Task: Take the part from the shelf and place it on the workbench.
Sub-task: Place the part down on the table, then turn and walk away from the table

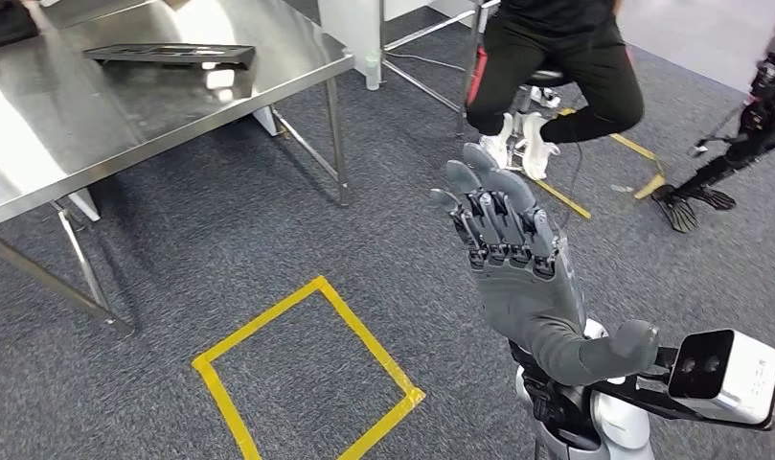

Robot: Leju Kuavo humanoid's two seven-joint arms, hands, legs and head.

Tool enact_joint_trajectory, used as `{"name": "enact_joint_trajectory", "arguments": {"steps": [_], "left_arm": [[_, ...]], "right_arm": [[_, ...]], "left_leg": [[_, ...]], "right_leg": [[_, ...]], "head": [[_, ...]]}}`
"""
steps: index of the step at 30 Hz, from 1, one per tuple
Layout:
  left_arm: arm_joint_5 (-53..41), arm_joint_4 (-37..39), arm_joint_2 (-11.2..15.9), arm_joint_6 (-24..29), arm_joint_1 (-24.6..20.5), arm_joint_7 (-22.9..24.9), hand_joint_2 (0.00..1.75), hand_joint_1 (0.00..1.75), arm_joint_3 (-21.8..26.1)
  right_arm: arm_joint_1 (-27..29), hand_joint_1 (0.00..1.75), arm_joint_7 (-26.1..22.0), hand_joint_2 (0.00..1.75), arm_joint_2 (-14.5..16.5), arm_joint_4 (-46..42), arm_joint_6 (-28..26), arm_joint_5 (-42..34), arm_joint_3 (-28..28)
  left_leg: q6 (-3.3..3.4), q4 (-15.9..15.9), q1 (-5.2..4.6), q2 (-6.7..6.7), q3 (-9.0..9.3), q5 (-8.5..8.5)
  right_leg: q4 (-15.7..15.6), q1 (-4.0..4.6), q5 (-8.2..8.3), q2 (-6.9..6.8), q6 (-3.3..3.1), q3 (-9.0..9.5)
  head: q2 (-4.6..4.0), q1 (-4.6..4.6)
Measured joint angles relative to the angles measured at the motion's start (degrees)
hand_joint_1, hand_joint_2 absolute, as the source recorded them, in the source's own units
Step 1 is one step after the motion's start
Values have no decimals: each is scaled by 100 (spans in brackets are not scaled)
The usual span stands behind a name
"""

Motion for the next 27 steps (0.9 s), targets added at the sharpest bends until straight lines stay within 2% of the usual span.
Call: {"name": "enact_joint_trajectory", "arguments": {"steps": [2, 3, 4, 5, 6, 7, 9, 11, 12, 13, 14, 15, 16, 17, 18, 19, 20, 21, 22, 23, 24, 25, 26, 27], "left_arm": [[21, 0, 1, -3, 10, 5, 0, 0, 1], [30, 0, 1, -4, 19, 6, 0, 0, 1], [37, 0, 1, -7, 27, 7, 0, 0, 1], [45, 0, 1, -8, 33, 7, 0, 0, 1], [50, 0, 1, -9, 36, 7, 0, 0, 1], [54, 0, 1, -11, 37, 7, 0, 0, 1], [56, 1, 7, -14, 38, 0, 0, 0, 1], [55, 2, 18, -24, 40, -16, 0, 0, 1], [55, 2, 24, -35, 40, -25, 0, 0, 1], [53, 2, 25, -46, 39, -31, 0, 0, 1], [49, 2, 27, -56, 35, -34, 0, 0, 1], [44, 1, 29, -64, 30, -37, 0, 0, 1], [40, 1, 28, -69, 28, -38, 0, 0, 1], [38, 0, 25, -75, 28, -38, 0, 0, 1], [38, 0, 23, -80, 32, -36, 0, 0, 1], [44, 1, 21, -84, 36, -33, 0, 0, 1], [48, 1, 20, -85, 38, -30, 0, 0, 1], [52, 2, 21, -85, 37, -28, 0, 0, 1], [56, 2, 19, -85, 36, -28, 0, 0, 1], [56, 1, 16, -86, 33, -28, 0, 0, 1], [56, 2, 15, -86, 31, -28, 0, 0, 1], [56, 2, 14, -87, 30, -28, 0, 0, 1], [56, 3, 16, -87, 29, -27, 0, 0, 1], [59, 4, 19, -86, 27, -26, 0, 0, 1]], "right_arm": [[-45, 0, -11, 0, 5, 22, 19, -7, 43], [-56, 0, -16, 0, 7, 40, 25, -11, 69], [-58, 0, -22, 0, 6, 60, 28, -19, 95], [-58, 0, -28, 0, 4, 76, 28, -27, 114], [-60, 0, -34, 0, 2, 92, 26, -37, 130], [-64, 0, -40, 0, -1, 105, 22, -44, 138], [-85, 0, -51, 0, -4, 125, 2, -49, 149], [-106, 0, -61, 0, -6, 138, -32, -54, 159], [-111, 0, -66, 0, -11, 142, -51, -56, 163], [-113, 0, -69, 0, -17, 143, -65, -57, 166], [-112, 0, -72, 0, -28, 142, -77, -58, 167], [-115, 0, -73, 0, -40, 142, -87, -57, 169], [-118, 0, -74, 0, -51, 142, -95, -54, 173], [-117, 0, -76, 0, -63, 142, -106, -49, 179], [-116, 0, -77, 0, -72, 143, -118, -44, 186], [-106, 0, -78, 0, -82, 143, -128, -37, 192], [-96, 0, -78, 0, -94, 144, -137, -33, 198], [-89, 0, -78, 0, -104, 145, -140, -30, 203], [-86, 0, -78, 0, -113, 145, -140, -29, 207], [-86, 0, -78, 0, -120, 145, -141, -29, 210], [-86, 0, -79, 0, -124, 145, -141, -30, 214], [-88, 0, -80, 0, -127, 143, -142, -30, 219], [-87, 0, -83, 0, -130, 142, -142, -30, 224], [-85, 0, -85, 0, -133, 141, -144, -30, 228]], "left_leg": [[-18, 612, 14, -323, -273, -393], [-14, 1025, 15, -413, -468, -599], [-9, 1364, 14, -449, -635, -729], [1, 1529, 14, -459, -721, -746], [17, 1441, 14, -466, -680, -632], [39, 1154, 15, -492, -535, -437], [96, 373, 22, -723, -139, -64], [138, -18, 5, -910, 45, 40], [157, -57, -17, -908, 54, 32], [181, -67, -34, -837, 51, 51], [213, -97, -36, -767, 59, 78], [250, -131, -29, -692, 70, 108], [280, -164, -17, -610, 79, 132], [297, -179, -15, -525, 81, 144], [308, -182, -19, -444, 74, 147], [308, -181, -23, -358, 66, 147], [307, -180, -25, -277, 60, 146], [304, -179, -25, -205, 59, 144], [295, -179, -23, -140, 65, 139], [281, -178, -20, -82, 76, 131], [258, -180, -27, -33, 89, 121], [226, -176, -37, 12, 102, 108], [191, -175, -50, 50, 113, 100], [157, -180, -62, 89, 124, 95]], "right_leg": [[-5, 0, 32, 102, -89, -28], [-4, 16, 47, 157, -128, -47], [-3, 34, 57, 219, -144, -65], [0, 49, 67, 282, -153, -78], [2, 59, 75, 350, -157, -83], [6, 66, 82, 420, -153, -83], [30, 87, 95, 546, -134, -95], [54, 89, 117, 656, -75, -149], [54, 81, 136, 715, -29, -180], [39, 63, 159, 778, 17, -208], [61, 58, 161, 760, 51, -246], [153, 67, 117, 674, 66, -313], [363, 85, 15, 545, 59, -431], [697, 88, -137, 384, 38, -597], [1098, 93, -306, 284, 22, -792], [1464, 83, -436, 234, 25, -965], [1674, 69, -495, 205, 49, -1058], [1659, 53, -469, 179, 95, -1029], [1385, 37, -360, 137, 154, -862], [936, 23, -211, 60, 209, -595], [513, 22, -93, -39, 233, -350], [180, 38, 0, -116, 226, -161], [15, 57, 42, -156, 191, -68], [-5, 80, 46, -145, 143, -67]], "head": [[0, -12], [0, -15], [0, -17], [0, -17], [0, -17], [0, -18], [0, -15], [0, -10], [0, -10], [0, -9], [0, -10], [0, 0], [0, 15], [0, 28], [0, 42], [0, 45], [0, 46], [0, 48], [0, 48], [0, 49], [0, 46], [0, 46], [0, 42], [0, 39]]}}
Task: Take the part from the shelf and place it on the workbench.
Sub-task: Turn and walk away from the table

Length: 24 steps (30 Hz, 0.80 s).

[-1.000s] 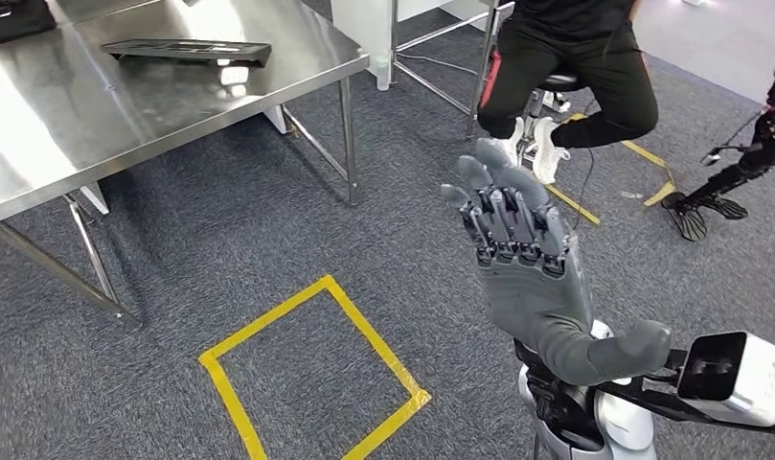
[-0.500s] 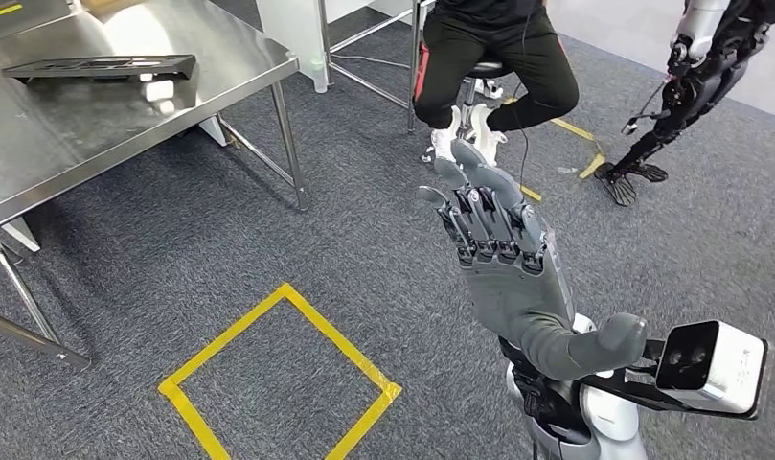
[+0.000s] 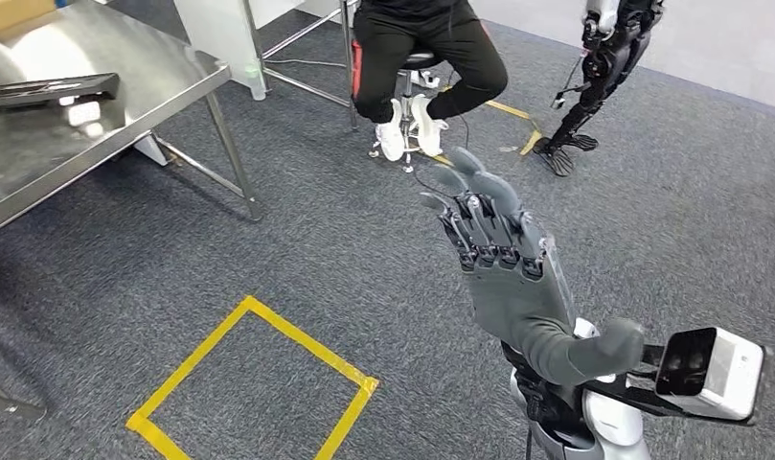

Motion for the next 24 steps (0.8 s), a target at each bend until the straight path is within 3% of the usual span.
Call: {"name": "enact_joint_trajectory", "arguments": {"steps": [2, 4, 6, 7, 8, 9, 10, 11, 13, 15, 17, 19, 21, 23, 24], "left_arm": [[11, 0, 0, 3, -9, 7, 0, 0, 0], [30, 0, 0, 11, -20, 13, 0, 0, 0], [67, 0, 1, 18, -16, 15, 0, 0, 0], [91, 0, 0, 19, -7, 15, 0, 0, 0], [116, 1, -1, 18, 4, 15, 0, 0, 0], [139, 2, -2, 15, 13, 15, 0, 0, 0], [169, 4, -4, 7, 20, 16, 0, 0, 0], [202, 8, -5, -10, 25, 20, 0, 0, 0], [277, 28, -4, -56, 36, 47, 0, 0, 1], [331, 51, -4, -84, 60, 87, 0, 0, 2], [367, 64, -7, -84, 86, 108, 0, 0, 2], [390, 75, -13, -83, 93, 112, 0, 0, 2], [409, 89, -25, -83, 98, 119, 0, 0, 3], [439, 102, -36, -66, 107, 157, 0, 0, 3], [463, 105, -41, -42, 108, 186, 0, 0, 4]], "right_arm": [[2, 0, -1, 0, -4, 1, -21, 21, 5], [-6, 0, 24, 0, -4, 8, -117, 135, 21], [-1, 0, 124, 0, -3, 76, -315, 384, 57], [25, 0, 202, 0, -5, 150, -442, 542, 78], [74, 0, 295, 0, -11, 257, -595, 724, 95], [149, 0, 392, 0, -23, 383, -762, 906, 105], [242, 0, 493, 0, -42, 531, -953, 1085, 99], [347, 0, 597, 0, -61, 708, -1167, 1253, 69], [567, 0, 772, 0, -89, 1137, -1598, 1534, -88], [753, 0, 814, 0, -107, 1620, -1859, 1754, -350], [867, 0, 773, 0, -124, 1995, -1900, 1901, -602], [936, 0, 763, 0, -131, 2209, -1872, 1997, -777], [969, 0, 862, 0, -125, 2369, -1890, 2097, -901], [991, 0, 1104, 0, -115, 2586, -2065, 2230, -1018], [987, 0, 1231, 0, -115, 2781, -2208, 2297, -1103]], "left_leg": [[-61, -1, 8, 61, 17, -19], [-110, 200, 37, -112, -55, -191], [-128, 868, 51, -413, -365, -580], [-126, 1265, 51, -496, -565, -757], [-121, 1564, 51, -534, -727, -853], [-111, 1658, 52, -547, -793, -824], [-96, 1533, 52, -555, -747, -687], [-76, 1215, 54, -586, -599, -480], [-35, 450, 61, -826, -223, -146], [-2, 105, 35, -959, -62, -46], [54, 82, 7, -830, -70, -6], [129, 22, 15, -704, -56, 44], [174, -10, 13, -557, -47, 64], [186, -10, 5, -407, -54, 60], [185, -9, 5, -336, -56, 55]], "right_leg": [[-3, -14, 27, 109, -82, -17], [-16, -61, 51, 212, -159, -23], [-20, -66, 63, 305, -236, -32], [-20, -50, 68, 355, -268, -40], [-19, -34, 71, 410, -284, -45], [-17, -22, 74, 471, -289, -47], [-15, -13, 77, 530, -292, -45], [-13, -10, 79, 587, -288, -39], [-2, 12, 83, 683, -266, -39], [6, 25, 104, 768, -206, -74], [2, 18, 136, 845, -128, -132], [173, 26, 53, 713, -94, -260], [779, 31, -221, 472, -113, -570], [1534, 13, -491, 374, -110, -940], [1709, -4, -528, 352, -73, -1023]], "head": [[0, -6], [0, -16], [0, -29], [0, -32], [0, -34], [0, -34], [0, -33], [0, -34], [0, -33], [0, -28], [0, -24], [0, -15], [0, 4], [0, 13], [0, 13]]}}
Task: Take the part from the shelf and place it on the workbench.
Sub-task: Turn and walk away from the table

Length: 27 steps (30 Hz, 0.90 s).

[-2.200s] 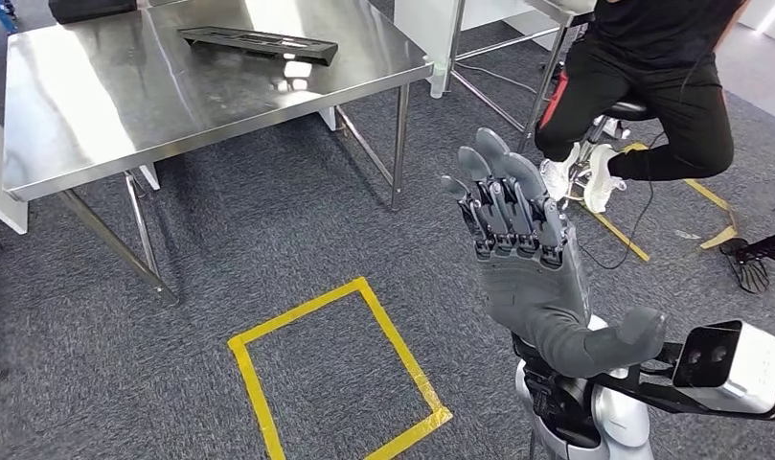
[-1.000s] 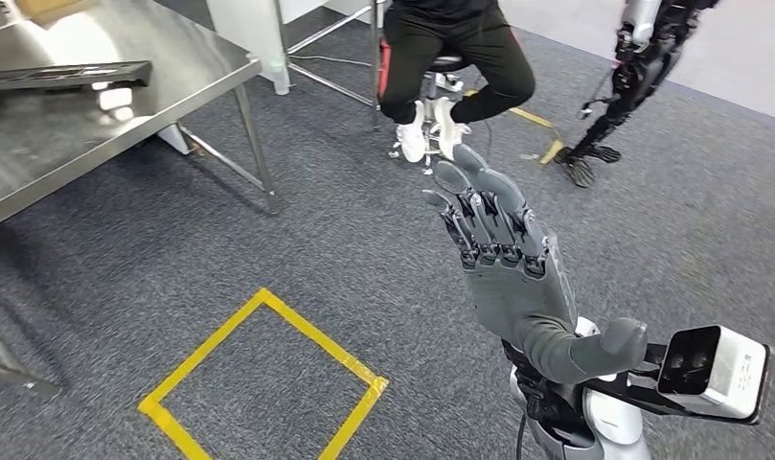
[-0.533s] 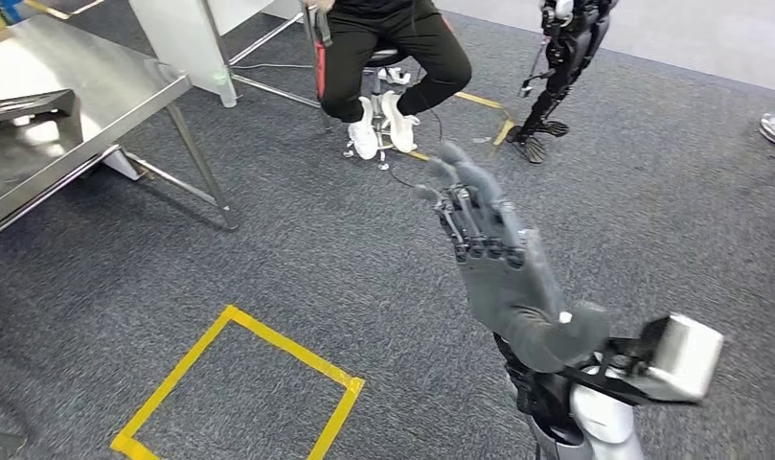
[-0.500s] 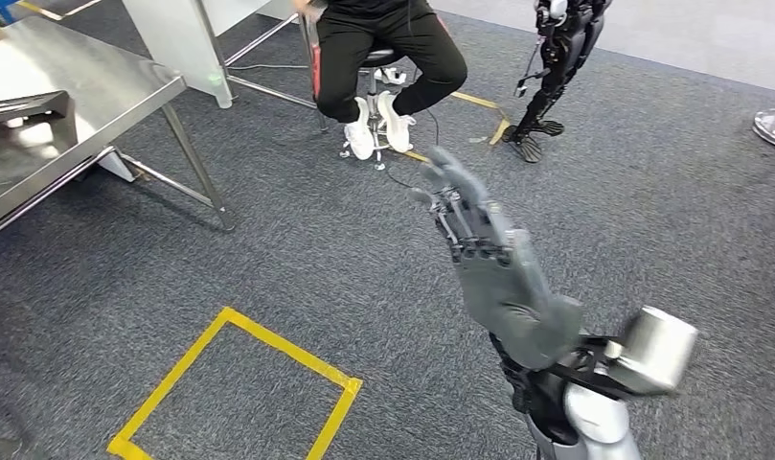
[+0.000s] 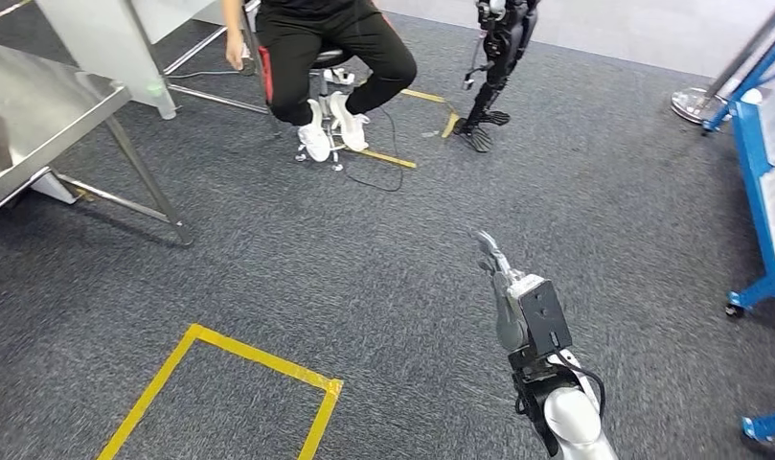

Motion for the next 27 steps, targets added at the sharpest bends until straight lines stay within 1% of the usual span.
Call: {"name": "enact_joint_trajectory", "arguments": {"steps": [1, 2, 3, 4, 5, 6, 7, 8, 9, 10, 11, 12, 13, 14, 15, 16, 17, 18, 19, 20, 21, 22, 23, 25, 26, 27], "left_arm": [[19, 2, -7, 30, -1, 26, 0, 0, 0], [34, 2, -18, 66, -2, 44, 0, 0, 1], [46, 2, -31, 98, -2, 52, 0, 0, 0], [46, 2, -41, 127, 0, 53, 0, 0, -2], [44, 2, -47, 151, 4, 49, 0, 0, -4], [39, 2, -48, 165, 6, 39, 0, 0, -8], [31, 1, -46, 176, 8, 26, 0, 0, -11], [11, -2, -45, 173, 7, 10, 0, 0, -15], [-17, -5, -42, 164, 4, -5, 0, 0, -21], [-45, -10, -38, 147, 4, -18, 0, 0, -29], [-72, -15, -33, 123, 5, -29, 0, 0, -39], [-92, -22, -27, 85, 10, -37, 0, 0, -52], [-111, -33, -18, 42, 17, -42, 0, 0, -65], [-128, -45, -8, 0, 26, -43, 0, 0, -81], [-146, -58, 2, -37, 36, -41, 0, 0, -98], [-163, -69, 10, -57, 44, -39, 0, 0, -117], [-179, -81, 17, -64, 50, -37, 0, 0, -138], [-197, -93, 23, -64, 53, -37, 0, 0, -157], [-214, -104, 29, -63, 53, -37, 0, 0, -173], [-230, -113, 40, -63, 51, -38, 0, 0, -185], [-236, -117, 51, -70, 50, -39, 0, 0, -193], [-231, -127, 64, -95, 45, -44, 0, 0, -198], [-216, -139, 78, -140, 39, -54, 0, 0, -201], [-173, -166, 101, -258, 22, -80, 0, 0, -201], [-156, -178, 108, -313, 14, -92, 0, 0, -201], [-139, -188, 114, -350, 10, -101, 0, 0, -200]], "right_arm": [[-20, 0, 76, 0, -3, 287, -156, 47, -117], [-63, 0, 108, 0, -10, 682, -312, 77, -274], [-123, 0, 83, 0, -19, 1129, -431, 79, -450], [-193, 0, 38, 0, -24, 1599, -510, 60, -626], [-268, 0, -11, 0, -28, 2097, -544, 18, -797], [-327, 0, -44, 0, -31, 2581, -534, -35, -951], [-362, 0, -40, 0, -34, 3055, -505, -85, -1093], [-369, 0, 1, 0, -39, 3516, -464, -118, -1228], [-350, 0, 79, 0, -43, 3917, -408, -110, -1334], [-324, 0, 165, 0, -42, 4243, -353, -78, -1406], [-299, 0, 252, 0, -40, 4502, -290, -22, -1446], [-269, 0, 340, 0, -36, 4740, -215, 67, -1460], [-239, 0, 431, 0, -28, 4950, -140, 161, -1456], [-200, 0, 536, 0, -20, 5157, -62, 255, -1448], [-147, 0, 644, 0, -8, 5370, 5, 336, -1437], [-91, 0, 751, 0, 9, 5544, 50, 386, -1425], [-42, 0, 859, 0, 28, 5691, 78, 421, -1416], [-5, 0, 961, 0, 48, 5813, 99, 453, -1407], [14, 0, 1054, 0, 68, 5905, 113, 481, -1398], [21, 0, 1136, 0, 90, 5980, 128, 508, -1382], [20, 0, 1194, 0, 110, 6041, 135, 525, -1364], [21, 0, 1234, 0, 127, 6095, 130, 533, -1346], [25, 0, 1260, 0, 139, 6146, 118, 541, -1329], [45, 0, 1270, 0, 148, 6223, 70, 573, -1307], [55, 0, 1268, 0, 149, 6254, 52, 594, -1294], [59, 0, 1264, 0, 152, 6280, 39, 611, -1280]], "left_leg": [[-5, 0, 3, 57, 1, -4], [-16, 1, 8, 113, 7, -11], [-34, 5, 6, 163, 18, -22], [-62, 8, -7, 209, 32, -39], [-98, 12, -21, 254, 50, -62], [-134, 12, -35, 299, 72, -82], [-168, 1, -40, 344, 96, -97], [-200, -8, -30, 387, 119, -111], [-233, 6, -12, 361, 132, -145], [-261, 56, 6, 285, 124, -206], [-282, 173, 20, 173, 83, -310], [-294, 411, 29, 25, -17, -476], [-292, 751, 31, -73, -173, -671], [-290, 1135, 30, -138, -356, -859], [-286, 1488, 30, -179, -538, -995], [-276, 1673, 30, -196, -649, -1013], [-259, 1638, 30, -208, -657, -912], [-240, 1440, 30, -227, -584, -739], [-218, 1135, 30, -263, -449, -538], [-190, 763, 32, -380, -275, -343], [-169, 461, 32, -500, -137, -220], [-152, 246, 23, -585, -38, -146], [-132, 111, 6, -641, 22, -113], [-90, 71, -31, -538, 38, -102], [-57, 39, -31, -481, 52, -77], [-23, 0, -25, -423, 68, -49]], "right_leg": [[-60, -21, 48, -24, 54, 36], [-385, -45, 174, -79, 123, 214], [-855, -66, 321, -193, 181, 478], [-1266, -66, 442, -328, 206, 701], [-1579, -56, 531, -429, 195, 880], [-1710, -35, 562, -482, 156, 959], [-1718, -7, 568, -460, 105, 962], [-1725, -8, 575, -394, 55, 974], [-1730, -25, 579, -337, 18, 978], [-1736, -47, 583, -284, -14, 980], [-1741, -73, 591, -236, -54, 985], [-1743, -81, 592, -187, -92, 984], [-1742, -69, 590, -137, -125, 983], [-1742, -54, 588, -79, -155, 982], [-1741, -35, 585, -9, -168, 982], [-1739, -19, 583, 67, -172, 984], [-1738, -9, 582, 149, -173, 988], [-1737, -4, 582, 230, -173, 995], [-1736, -2, 582, 304, -172, 1002], [-1735, -6, 583, 378, -169, 1009], [-1724, 9, 584, 445, -162, 1008], [-1715, 12, 588, 512, -146, 995], [-1710, 10, 596, 580, -119, 977], [-1719, -6, 618, 695, -43, 922], [-1693, -10, 613, 670, -17, 894], [-1607, 0, 568, 570, -10, 839]], "head": [[0, 1], [0, 2], [0, 3], [0, 3], [0, -2], [0, -10], [0, -21], [0, -30], [0, -37], [0, -42], [0, -46], [0, -51], [0, -54], [0, -54], [0, -55], [0, -55], [0, -55], [0, -56], [0, -56], [0, -57], [0, -56], [0, -58], [0, -60], [0, -63], [0, -63], [0, -60]]}}
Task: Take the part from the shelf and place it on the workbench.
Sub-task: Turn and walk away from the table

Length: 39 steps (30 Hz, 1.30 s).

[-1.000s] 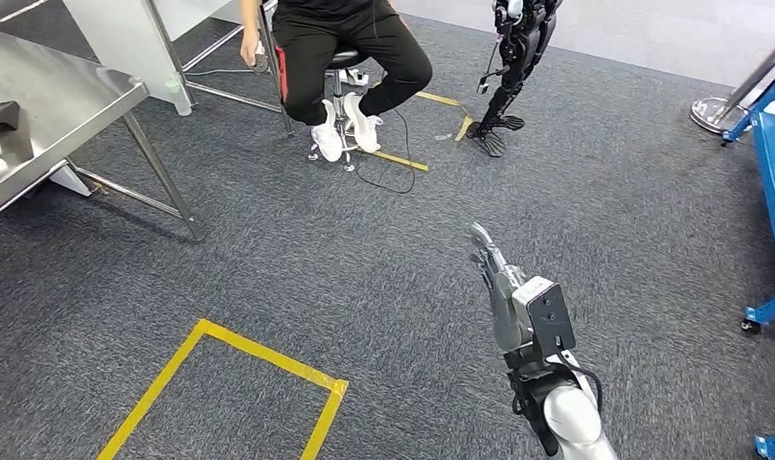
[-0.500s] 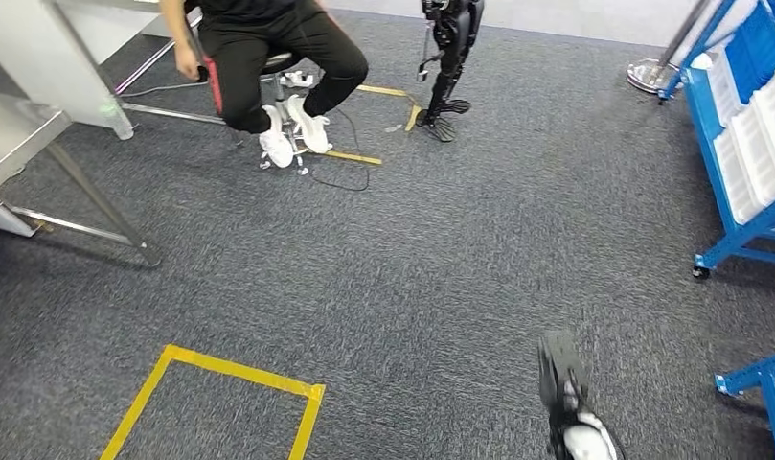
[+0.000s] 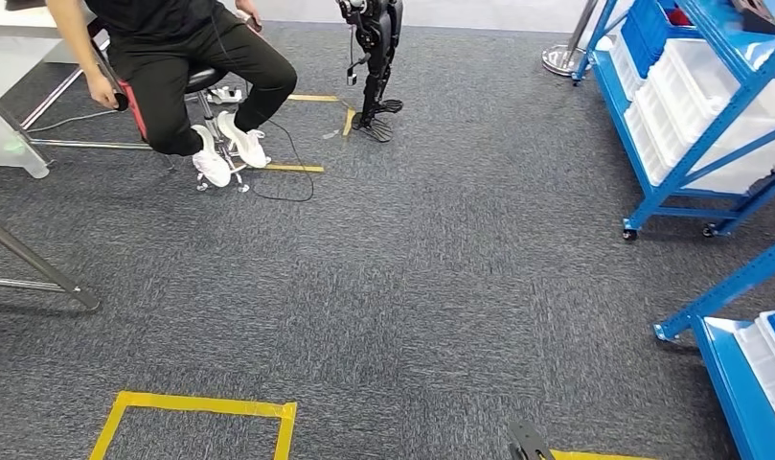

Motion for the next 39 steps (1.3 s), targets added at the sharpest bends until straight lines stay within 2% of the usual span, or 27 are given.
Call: {"name": "enact_joint_trajectory", "arguments": {"steps": [1, 3, 5, 6, 7, 9, 10, 11, 12, 14, 16, 18, 20, 21, 22, 23, 25, 27, 29, 30, 32, 33, 34, 36, 37, 38, 39], "left_arm": [[23, -10, 3, -24, 1, -8, 0, 0, 1], [70, -18, 15, -29, 24, -37, 0, 0, 3], [100, -18, 76, -85, 61, -119, 0, 0, 4], [113, -18, 126, -163, 82, -175, 0, 0, 6], [136, -18, 189, -275, 101, -235, 0, 0, 10], [186, -15, 335, -479, 126, -325, 0, 0, 25], [208, -13, 410, -548, 133, -355, 0, 0, 34], [219, -9, 486, -583, 135, -373, 0, 0, 43], [227, -5, 548, -603, 133, -384, 0, 0, 49], [227, -1, 627, -620, 113, -388, 0, 0, 51], [221, 1, 674, -619, 89, -381, 0, 0, 50], [204, 2, 699, -615, 87, -365, 0, 0, 50], [187, 2, 699, -606, 98, -340, 0, 0, 48], [184, 2, 699, -598, 102, -328, 0, 0, 47], [184, 3, 700, -585, 105, -318, 0, 0, 46], [184, 4, 701, -572, 105, -312, 0, 0, 45], [184, 9, 704, -548, 102, -304, 0, 0, 45], [184, 16, 706, -533, 100, -299, 0, 0, 45], [181, 21, 705, -517, 95, -291, 0, 0, 44], [177, 22, 700, -512, 88, -287, 0, 0, 44], [169, 25, 691, -509, 81, -281, 0, 0, 44], [167, 26, 687, -509, 84, -279, 0, 0, 45], [167, 27, 686, -508, 90, -276, 0, 0, 45], [167, 29, 678, -507, 99, -273, 0, 0, 45], [163, 29, 672, -507, 97, -271, 0, 0, 45], [152, 29, 661, -507, 94, -267, 0, 0, 45], [138, 30, 650, -506, 91, -260, 0, 0, 45]], "right_arm": [[-6, 0, -5, 0, 2, 19, -7, 11, 12], [-37, 0, -21, 0, 0, 38, -7, 10, 23], [-50, 0, -37, 0, 0, 57, -7, -14, 25], [-42, 0, -45, 0, 1, 70, -7, -27, 25], [-32, 0, -53, 0, -2, 83, -7, -35, 26], [-30, 0, -74, 0, -3, 100, -5, -39, 26], [-38, 0, -86, 0, -3, 105, -3, -41, 25], [-48, 0, -96, 0, 4, 111, 0, -42, 25], [-55, 0, -104, 0, 9, 120, 3, -42, 25], [-49, 0, -110, 0, 4, 139, 6, -42, 26], [-47, 0, -111, 0, 3, 154, 7, -34, 25], [-67, 0, -112, 0, 4, 162, 8, -26, 24], [-80, 0, -113, 0, 1, 167, 7, -19, 23], [-78, 0, -113, 0, -1, 170, 7, -14, 23], [-75, 0, -113, 0, -1, 173, 7, -8, 23], [-74, 0, -113, 0, -2, 176, 7, -3, 23], [-82, 0, -112, 0, -2, 179, 7, 1, 24], [-96, 0, -111, 0, -7, 179, 8, 2, 25], [-90, 0, -111, 0, -10, 183, 8, 4, 26], [-79, 0, -111, 0, -9, 186, 8, 5, 27], [-75, 0, -110, 0, -10, 193, 8, 5, 32], [-85, 0, -110, 0, -11, 194, 8, 5, 35], [-98, 0, -110, 0, -11, 194, 8, 5, 38], [-100, 0, -110, 0, -12, 198, 8, 5, 42], [-92, 0, -110, 0, -13, 201, 8, 6, 44], [-85, 0, -110, 0, -17, 205, 8, 6, 45], [-84, 0, -110, 0, -22, 208, 8, 7, 45]], "left_leg": [[29, -37, 6, 68, 14, 25], [61, -61, -6, 217, 23, 35], [60, -59, -15, 385, 22, 24], [51, -56, -12, 457, 25, 15], [33, -51, -4, 522, 32, 3], [-31, -22, 5, 632, 54, -40], [-77, 3, -3, 682, 66, -73], [-119, 22, -17, 727, 80, -101], [-153, 31, -28, 768, 95, -121], [-209, 30, -10, 837, 127, -147], [-257, 200, 37, 672, 78, -303], [-271, 824, 62, 368, -206, -685], [-258, 1571, 63, 238, -594, -990], [-246, 1725, 63, 222, -696, -982], [-228, 1655, 63, 209, -690, -851], [-210, 1376, 66, 174, -576, -635], [-186, 619, 83, -40, -240, -230], [-176, 239, 77, -191, -82, -102], [-133, 190, 33, -106, -77, -83], [-93, 161, 21, -44, -69, -55], [-5, 95, 17, 91, -61, -1], [20, 82, 11, 167, -63, 11], [35, 80, 2, 244, -71, 12], [38, 82, -7, 401, -80, 9], [35, 83, -6, 466, -80, 6], [27, 85, -3, 527, -75, 0], [9, 90, -5, 583, -62, -11]], "right_leg": [[190, 15, -96, -148, -11, -101], [861, 20, -407, -448, -56, -415], [1489, -11, -631, -554, -35, -700], [1551, -35, -634, -582, 11, -711], [1361, -63, -551, -618, 78, -593], [556, -113, -295, -818, 200, -132], [217, -112, -202, -923, 219, 62], [27, -104, -157, -993, 201, 175], [-9, -86, -159, -1011, 159, 197], [-3, -78, -151, -891, 66, 187], [-14, -101, -137, -779, -28, 186], [-20, -95, -125, -665, -113, 187], [-18, -55, -120, -533, -156, 177], [-15, -39, -118, -461, -161, 177], [-13, -27, -118, -385, -161, 184], [-11, -23, -117, -310, -159, 196], [2, -5, -117, -176, -145, 206], [13, 12, -100, -63, -95, 173], [-4, -5, -62, 43, -17, 114], [21, -14, -67, 4, 7, 77], [342, -3, -225, -263, 0, -111], [691, 1, -383, -430, -27, -273], [1099, 6, -552, -523, -46, -468], [1669, -3, -738, -571, -19, -726], [1634, -13, -701, -588, 28, -693], [1354, -26, -588, -626, 89, -532], [902, -39, -441, -729, 149, -274]], "head": [[0, 8], [0, 22], [0, 27], [0, 27], [0, 27], [0, 29], [0, 28], [0, 25], [0, 21], [0, 11], [0, 4], [0, -6], [0, -10], [0, -10], [0, -10], [0, -10], [0, -10], [0, -5], [0, -3], [0, -3], [0, 10], [0, 16], [0, 24], [0, 23], [0, 24], [0, 24], [0, 24]]}}
